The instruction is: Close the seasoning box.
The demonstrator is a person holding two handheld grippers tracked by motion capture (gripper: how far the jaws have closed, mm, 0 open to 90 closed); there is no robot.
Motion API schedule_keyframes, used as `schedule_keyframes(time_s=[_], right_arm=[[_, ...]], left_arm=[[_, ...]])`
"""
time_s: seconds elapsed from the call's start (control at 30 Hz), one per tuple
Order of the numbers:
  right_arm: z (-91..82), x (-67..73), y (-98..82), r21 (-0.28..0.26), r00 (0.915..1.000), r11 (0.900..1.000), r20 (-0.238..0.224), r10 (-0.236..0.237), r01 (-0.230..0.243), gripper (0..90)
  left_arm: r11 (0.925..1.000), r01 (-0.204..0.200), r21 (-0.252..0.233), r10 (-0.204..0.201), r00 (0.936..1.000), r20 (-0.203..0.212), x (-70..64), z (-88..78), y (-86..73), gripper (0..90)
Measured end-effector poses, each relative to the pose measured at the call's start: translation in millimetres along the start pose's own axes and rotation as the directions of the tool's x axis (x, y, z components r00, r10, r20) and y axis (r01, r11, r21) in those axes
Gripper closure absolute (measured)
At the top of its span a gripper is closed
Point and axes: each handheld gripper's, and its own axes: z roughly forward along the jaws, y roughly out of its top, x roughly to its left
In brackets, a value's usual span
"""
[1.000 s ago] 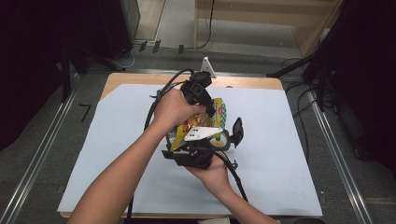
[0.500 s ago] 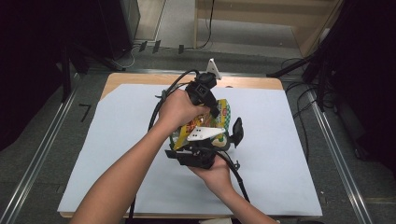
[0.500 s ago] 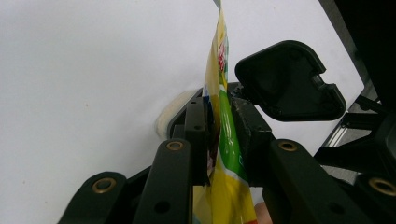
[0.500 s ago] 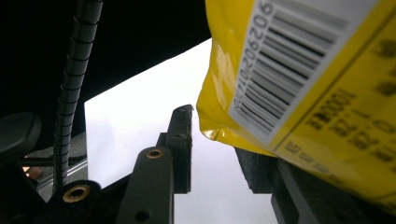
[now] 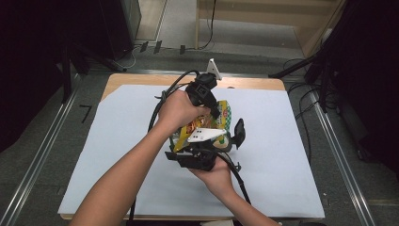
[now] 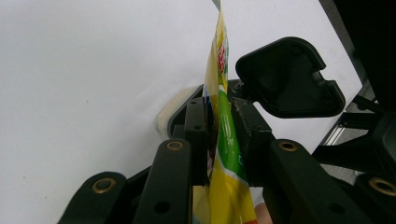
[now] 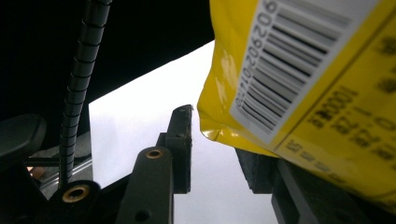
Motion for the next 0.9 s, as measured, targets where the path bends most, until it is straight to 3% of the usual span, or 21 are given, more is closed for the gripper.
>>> schedule_keyframes(time_s=[0.9], right_arm=[[7.0, 4.9, 4.4, 0.005, 0.9995, 1.0, -0.033, -0.005, 0.005, 67.9]], left_arm=[[0.9997, 0.021, -0.014, -0.021, 0.9997, -0.008, 6.4, -8.9, -7.9, 77.5]])
